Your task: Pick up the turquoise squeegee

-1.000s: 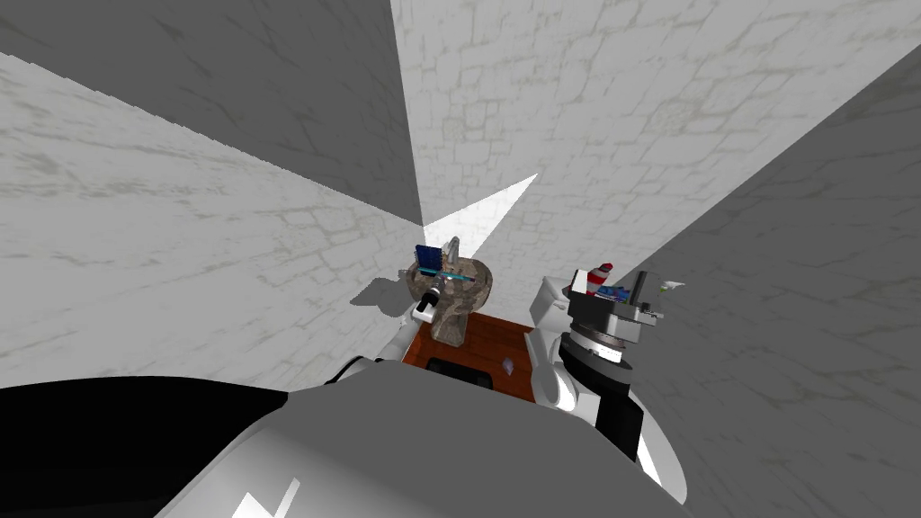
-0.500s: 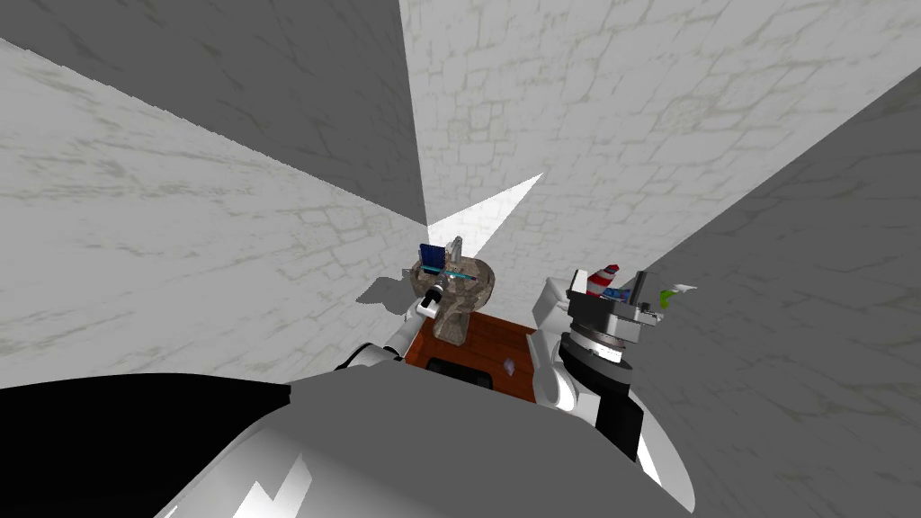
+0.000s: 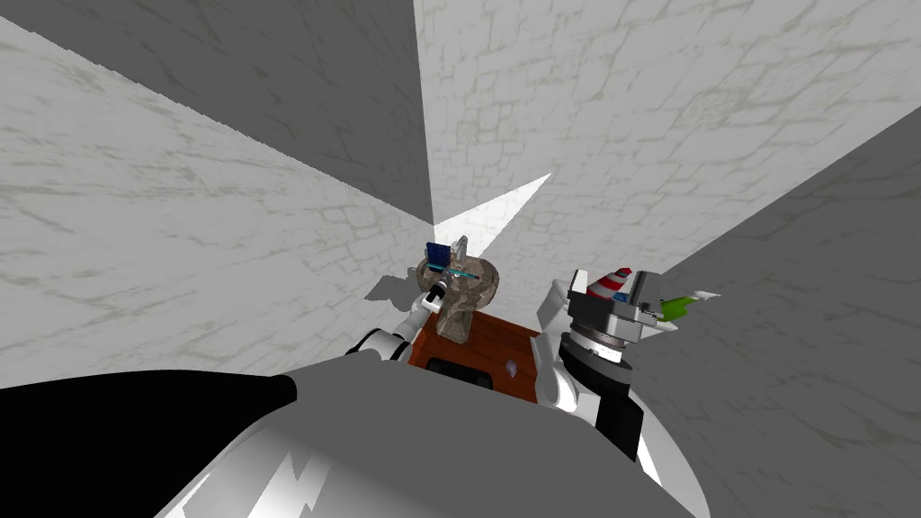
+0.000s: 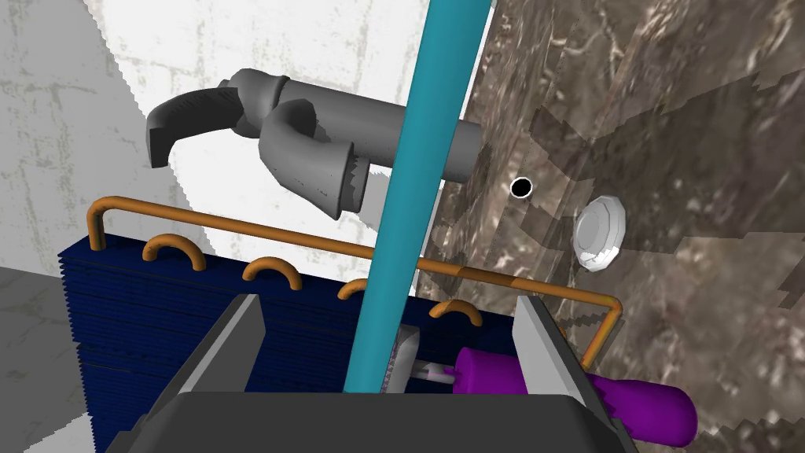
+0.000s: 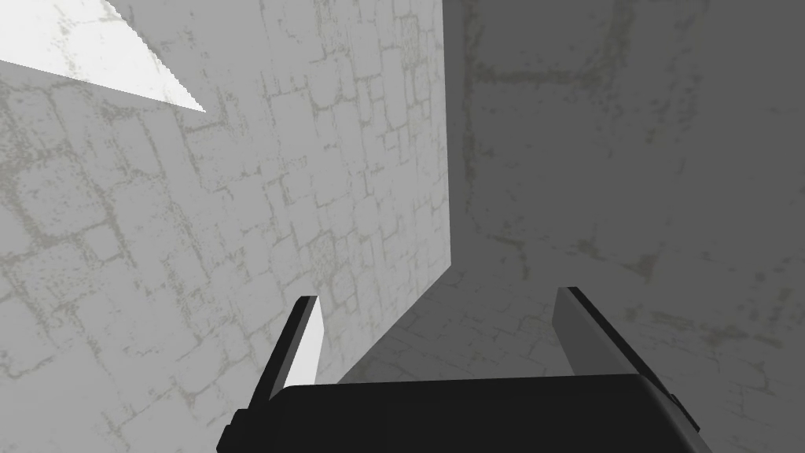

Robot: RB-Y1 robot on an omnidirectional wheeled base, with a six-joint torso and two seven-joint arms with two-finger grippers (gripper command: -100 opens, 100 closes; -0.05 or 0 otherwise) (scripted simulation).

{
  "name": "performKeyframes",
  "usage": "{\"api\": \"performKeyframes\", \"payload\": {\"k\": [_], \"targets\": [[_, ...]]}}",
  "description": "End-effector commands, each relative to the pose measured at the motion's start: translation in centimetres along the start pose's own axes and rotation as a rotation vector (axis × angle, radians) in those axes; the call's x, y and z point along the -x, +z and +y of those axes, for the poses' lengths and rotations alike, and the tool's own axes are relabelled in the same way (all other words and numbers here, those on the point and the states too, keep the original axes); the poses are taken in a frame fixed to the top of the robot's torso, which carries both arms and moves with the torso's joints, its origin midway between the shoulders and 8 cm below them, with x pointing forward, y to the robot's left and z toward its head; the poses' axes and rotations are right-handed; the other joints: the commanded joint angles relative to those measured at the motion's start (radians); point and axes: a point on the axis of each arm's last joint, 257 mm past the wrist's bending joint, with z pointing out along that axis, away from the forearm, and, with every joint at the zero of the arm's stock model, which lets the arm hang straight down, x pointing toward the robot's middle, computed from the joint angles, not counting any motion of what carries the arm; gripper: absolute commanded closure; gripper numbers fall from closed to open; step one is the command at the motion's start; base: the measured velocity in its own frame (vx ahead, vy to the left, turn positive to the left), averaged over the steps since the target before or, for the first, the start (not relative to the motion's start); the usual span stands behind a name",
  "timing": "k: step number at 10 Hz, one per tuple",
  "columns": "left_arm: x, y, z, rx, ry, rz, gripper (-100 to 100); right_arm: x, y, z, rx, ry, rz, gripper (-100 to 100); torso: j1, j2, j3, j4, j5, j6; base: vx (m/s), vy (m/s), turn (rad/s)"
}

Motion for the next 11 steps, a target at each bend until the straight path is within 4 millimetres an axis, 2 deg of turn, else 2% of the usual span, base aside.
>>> {"api": "performKeyframes", "payload": {"k": [1,2,3,4,5,7,9,10,11], "targets": [[-0.9,1.1,-0.4,0.004,-0.001,0.019,-100,0.0,0.0,0.0,0.0,0.0,0.0,0,0.0,0.0,0.0,0.0,0.0,0.0,-0.053,-0.013,0.126],[-1.3,1.7,-0.7,0.005,0.002,0.025,-100,0.0,0.0,0.0,0.0,0.0,0.0,0,0.0,0.001,0.001,0.0,0.0,0.001,-0.027,0.002,-0.013],[-0.9,1.4,0.3,0.027,0.001,0.018,-100,0.0,0.0,0.0,0.0,0.0,0.0,0,0.0,0.0,0.0,0.0,0.0,0.001,-0.005,0.007,-0.021],[-2.2,2.5,-1.4,-0.002,-0.001,0.051,-100,0.0,0.0,0.0,0.0,0.0,0.0,0,0.001,-0.001,-0.001,0.0,0.0,0.001,-0.041,0.009,0.233],[-2.6,3.0,-1.9,-0.005,0.001,0.058,-100,0.0,0.0,0.0,0.0,0.0,0.0,0,0.001,0.0,0.0,0.0,0.0,0.0,-0.055,-0.009,0.125],[-2.6,3.3,-0.3,0.038,0.004,0.054,-100,0.0,0.0,0.0,0.0,0.0,0.0,0,0.0,0.0,0.0,0.0,0.0,0.001,-0.021,-0.004,-0.024],[-2.8,3.2,-0.4,0.035,0.003,0.054,-100,0.0,0.0,0.0,0.0,0.0,0.0,0,0.0,-0.002,-0.001,0.0,0.0,0.001,0.0,0.0,0.0],[-2.7,3.2,-0.4,0.036,0.003,0.054,100,0.0,0.0,0.0,0.0,0.0,0.0,0,0.0,-0.002,-0.001,0.0,0.0,0.001,0.0,0.0,0.0],[-2.8,3.2,-0.4,0.036,0.003,0.054,100,0.0,0.0,0.0,0.0,0.0,0.0,0,0.0,-0.002,-0.001,0.0,0.0,0.001,0.0,0.0,0.0]]}}
